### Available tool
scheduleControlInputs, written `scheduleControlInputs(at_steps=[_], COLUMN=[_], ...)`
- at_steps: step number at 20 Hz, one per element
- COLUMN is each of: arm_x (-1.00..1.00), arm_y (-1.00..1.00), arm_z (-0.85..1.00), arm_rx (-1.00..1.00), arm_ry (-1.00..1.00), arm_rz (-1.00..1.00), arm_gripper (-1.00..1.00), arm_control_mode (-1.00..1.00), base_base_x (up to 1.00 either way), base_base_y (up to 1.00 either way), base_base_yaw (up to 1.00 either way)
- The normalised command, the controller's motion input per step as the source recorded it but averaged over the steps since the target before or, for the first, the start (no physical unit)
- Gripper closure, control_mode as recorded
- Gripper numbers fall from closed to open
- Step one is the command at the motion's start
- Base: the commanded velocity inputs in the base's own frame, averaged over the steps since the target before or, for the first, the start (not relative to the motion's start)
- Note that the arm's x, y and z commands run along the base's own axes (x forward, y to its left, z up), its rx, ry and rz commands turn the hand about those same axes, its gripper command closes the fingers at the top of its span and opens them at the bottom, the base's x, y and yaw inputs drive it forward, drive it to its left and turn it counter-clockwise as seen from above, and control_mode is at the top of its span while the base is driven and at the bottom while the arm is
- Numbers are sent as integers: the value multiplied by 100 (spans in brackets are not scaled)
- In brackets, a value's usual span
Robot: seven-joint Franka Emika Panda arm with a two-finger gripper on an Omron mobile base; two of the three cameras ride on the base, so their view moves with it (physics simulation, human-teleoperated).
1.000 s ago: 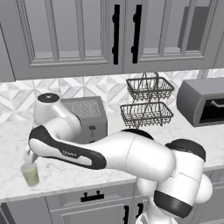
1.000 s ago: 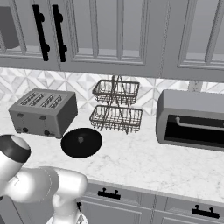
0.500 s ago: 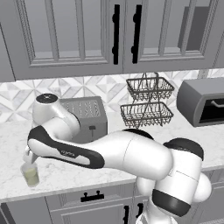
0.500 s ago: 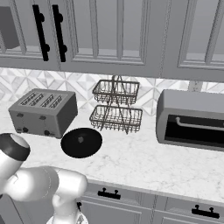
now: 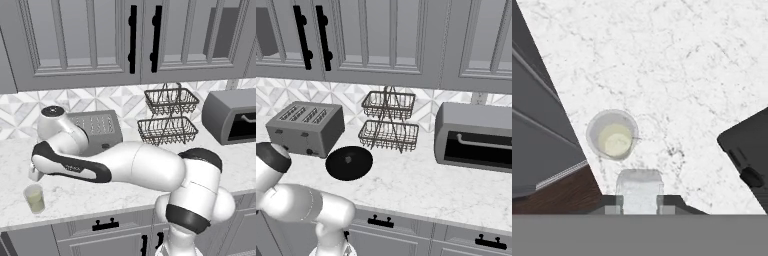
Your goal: Grab a lemon wedge from the fridge and one ice cube from the ice bowl, and put them in the glass of lemonade.
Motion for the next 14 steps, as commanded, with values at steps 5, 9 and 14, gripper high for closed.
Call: scheduleControlInputs(at_steps=[5,9,14], arm_x=[0,0,17], arm_y=[38,26,23], arm_z=[10,3,0], arm_rx=[-29,-4,0], arm_ry=[7,-2,-1], arm_rz=[0,0,0], arm_gripper=[100,100,100], arm_control_mode=[-100,-100,-100], base_base_x=[0,0,0], base_base_y=[0,0,0], base_base_yaw=[0,0,0])
